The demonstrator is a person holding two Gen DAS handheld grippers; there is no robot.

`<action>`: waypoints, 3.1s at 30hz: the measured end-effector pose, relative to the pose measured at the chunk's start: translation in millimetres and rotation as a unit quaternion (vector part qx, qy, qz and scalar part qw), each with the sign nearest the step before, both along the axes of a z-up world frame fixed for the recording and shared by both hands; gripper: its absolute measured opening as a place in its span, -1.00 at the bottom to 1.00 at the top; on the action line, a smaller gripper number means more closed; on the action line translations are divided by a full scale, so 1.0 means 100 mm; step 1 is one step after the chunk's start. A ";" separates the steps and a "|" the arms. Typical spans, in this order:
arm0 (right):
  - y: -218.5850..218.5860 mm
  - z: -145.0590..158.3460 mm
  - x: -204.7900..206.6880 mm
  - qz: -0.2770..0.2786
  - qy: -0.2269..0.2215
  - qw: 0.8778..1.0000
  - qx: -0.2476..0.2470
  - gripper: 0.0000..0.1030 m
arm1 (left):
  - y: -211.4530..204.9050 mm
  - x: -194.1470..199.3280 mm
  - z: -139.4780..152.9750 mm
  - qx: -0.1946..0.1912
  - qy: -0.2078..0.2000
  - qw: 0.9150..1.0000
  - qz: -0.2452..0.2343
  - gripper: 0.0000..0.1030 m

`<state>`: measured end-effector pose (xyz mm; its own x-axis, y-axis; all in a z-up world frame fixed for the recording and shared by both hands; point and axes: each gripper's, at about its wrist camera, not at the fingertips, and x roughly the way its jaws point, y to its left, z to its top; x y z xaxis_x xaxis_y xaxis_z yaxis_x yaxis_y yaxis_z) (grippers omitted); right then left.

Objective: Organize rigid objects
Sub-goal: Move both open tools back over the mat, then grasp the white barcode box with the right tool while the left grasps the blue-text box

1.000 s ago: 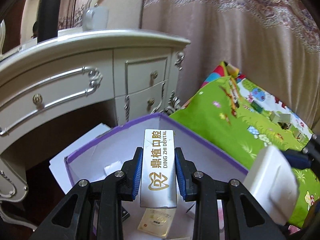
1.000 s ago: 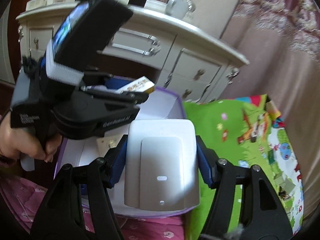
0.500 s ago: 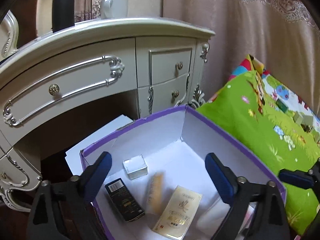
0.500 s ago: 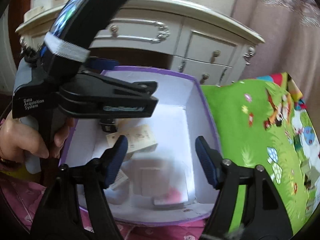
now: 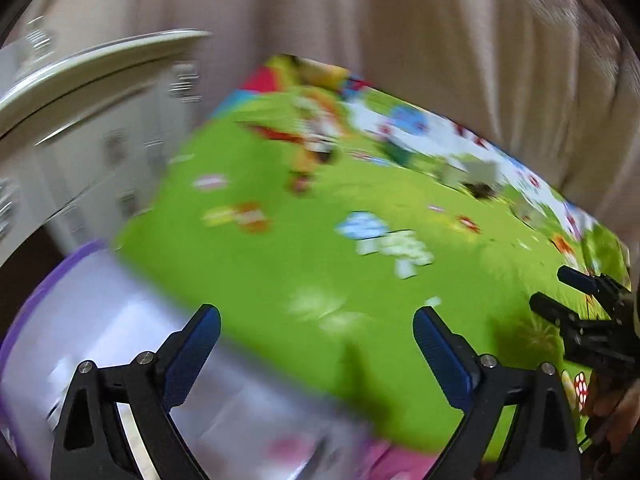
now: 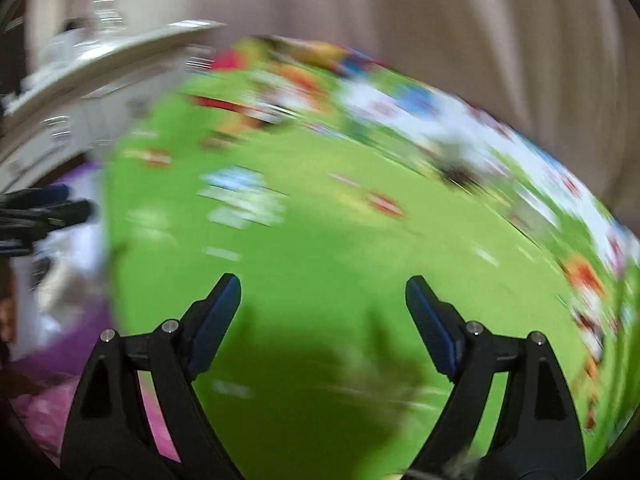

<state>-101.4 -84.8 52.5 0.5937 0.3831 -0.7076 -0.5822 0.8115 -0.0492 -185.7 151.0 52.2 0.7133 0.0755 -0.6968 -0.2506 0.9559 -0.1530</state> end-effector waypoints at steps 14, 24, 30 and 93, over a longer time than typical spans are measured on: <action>-1.35 -0.44 2.12 -0.093 0.095 0.991 -0.012 0.99 | -0.72 1.64 -0.44 0.050 0.079 0.990 -0.102 1.00; -1.05 -0.40 2.90 0.064 0.085 0.994 -0.039 0.89 | -0.72 1.63 -0.43 0.051 0.078 0.991 -0.096 1.00; -1.01 -0.34 2.39 0.040 0.065 0.996 -0.043 0.33 | -0.72 1.62 -0.43 0.051 0.079 0.991 -0.096 1.00; -1.03 -0.43 1.67 -0.020 0.085 0.996 -0.002 0.80 | -1.03 2.17 -0.38 0.058 0.057 0.988 -0.131 0.42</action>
<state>65.6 -187.5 9.8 0.4806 0.3588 -0.8002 -0.5490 0.8347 0.0445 31.5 48.5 13.9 0.6369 -0.0176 -0.7707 -0.0005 0.9997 -0.0232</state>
